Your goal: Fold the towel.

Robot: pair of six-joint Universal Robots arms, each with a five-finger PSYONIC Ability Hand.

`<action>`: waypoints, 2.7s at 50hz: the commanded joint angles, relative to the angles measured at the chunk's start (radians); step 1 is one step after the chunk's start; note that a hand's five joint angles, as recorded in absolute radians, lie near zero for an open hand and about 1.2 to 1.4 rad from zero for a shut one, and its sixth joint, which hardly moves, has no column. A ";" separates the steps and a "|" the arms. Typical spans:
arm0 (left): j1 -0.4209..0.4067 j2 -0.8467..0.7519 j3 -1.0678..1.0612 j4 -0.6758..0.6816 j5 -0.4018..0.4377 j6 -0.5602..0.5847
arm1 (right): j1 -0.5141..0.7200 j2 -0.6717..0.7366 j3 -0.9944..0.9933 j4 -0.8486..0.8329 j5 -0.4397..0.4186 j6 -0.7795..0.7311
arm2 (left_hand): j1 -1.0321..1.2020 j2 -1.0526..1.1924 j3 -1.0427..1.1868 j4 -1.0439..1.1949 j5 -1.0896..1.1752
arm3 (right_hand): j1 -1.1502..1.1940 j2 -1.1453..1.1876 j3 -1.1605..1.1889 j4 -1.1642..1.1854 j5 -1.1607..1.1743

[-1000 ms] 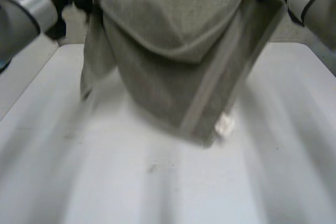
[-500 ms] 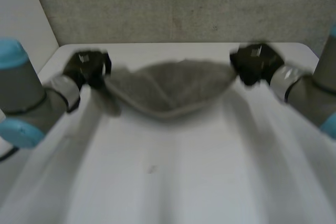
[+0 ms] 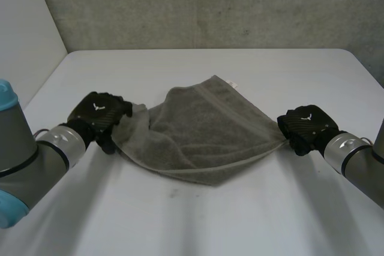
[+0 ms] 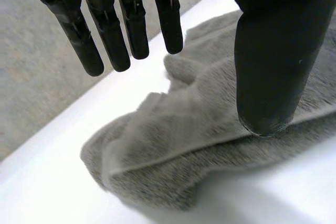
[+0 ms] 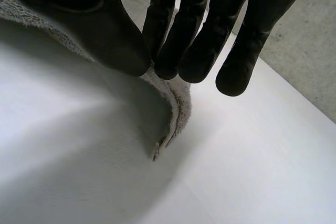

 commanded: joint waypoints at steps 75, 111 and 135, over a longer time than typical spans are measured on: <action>0.028 -0.345 0.230 0.059 0.110 0.220 | -0.037 0.085 -0.028 -0.009 -0.001 -0.016 | 0.246 0.250 0.248 0.248 0.254 | 0.059 0.055 0.054 0.054 0.051; 0.017 -0.097 0.268 0.039 0.098 0.134 | -0.036 -0.138 -0.093 0.094 0.008 0.002 | 0.889 0.893 0.891 0.891 0.897 | 0.059 0.055 0.054 0.054 0.051; 0.048 0.399 0.429 -0.346 0.073 -0.128 | -0.116 -0.376 -0.967 0.849 -0.018 0.186 | 0.889 0.893 0.891 0.891 0.897 | 0.059 0.055 0.054 0.054 0.051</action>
